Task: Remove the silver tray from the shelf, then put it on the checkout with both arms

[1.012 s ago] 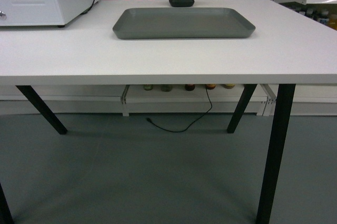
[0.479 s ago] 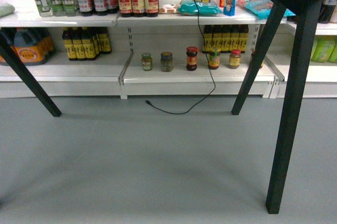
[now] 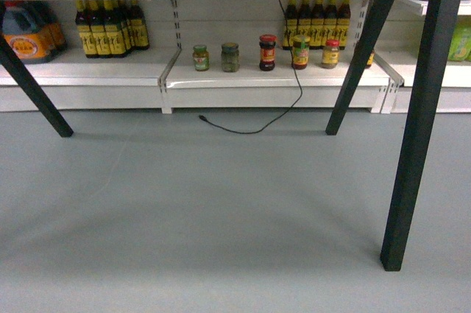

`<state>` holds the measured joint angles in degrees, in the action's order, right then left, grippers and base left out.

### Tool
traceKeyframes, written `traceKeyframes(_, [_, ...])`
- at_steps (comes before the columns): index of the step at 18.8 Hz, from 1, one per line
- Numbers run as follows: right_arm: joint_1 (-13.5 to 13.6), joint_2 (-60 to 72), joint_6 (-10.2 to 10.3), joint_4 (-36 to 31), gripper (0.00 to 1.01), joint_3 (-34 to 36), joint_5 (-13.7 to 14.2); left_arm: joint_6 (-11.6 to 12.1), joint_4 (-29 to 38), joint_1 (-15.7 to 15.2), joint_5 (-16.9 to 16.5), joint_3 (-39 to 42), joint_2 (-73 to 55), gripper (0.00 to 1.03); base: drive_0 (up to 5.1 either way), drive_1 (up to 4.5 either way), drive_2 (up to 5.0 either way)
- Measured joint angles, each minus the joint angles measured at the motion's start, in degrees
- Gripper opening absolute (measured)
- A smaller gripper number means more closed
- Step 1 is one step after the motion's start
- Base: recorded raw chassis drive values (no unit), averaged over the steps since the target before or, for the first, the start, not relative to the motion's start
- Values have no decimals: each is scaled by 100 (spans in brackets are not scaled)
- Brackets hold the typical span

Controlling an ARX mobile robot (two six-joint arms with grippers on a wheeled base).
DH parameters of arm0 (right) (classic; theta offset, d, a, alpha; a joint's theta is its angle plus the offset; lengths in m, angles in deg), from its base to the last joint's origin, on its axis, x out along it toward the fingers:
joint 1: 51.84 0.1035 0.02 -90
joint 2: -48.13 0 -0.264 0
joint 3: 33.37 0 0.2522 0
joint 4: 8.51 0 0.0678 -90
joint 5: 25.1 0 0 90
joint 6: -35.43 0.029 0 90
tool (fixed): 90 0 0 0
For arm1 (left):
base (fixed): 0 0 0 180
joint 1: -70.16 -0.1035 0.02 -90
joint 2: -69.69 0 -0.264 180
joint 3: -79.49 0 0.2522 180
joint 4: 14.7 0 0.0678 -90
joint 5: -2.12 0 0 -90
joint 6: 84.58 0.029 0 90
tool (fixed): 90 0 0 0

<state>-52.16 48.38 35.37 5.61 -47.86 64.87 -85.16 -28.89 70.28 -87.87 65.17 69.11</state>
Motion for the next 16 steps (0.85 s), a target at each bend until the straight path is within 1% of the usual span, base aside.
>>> traceKeyframes(16, [0,0,2,-9,98,0,2,0,9,0,2,0,0,98,0,0,0])
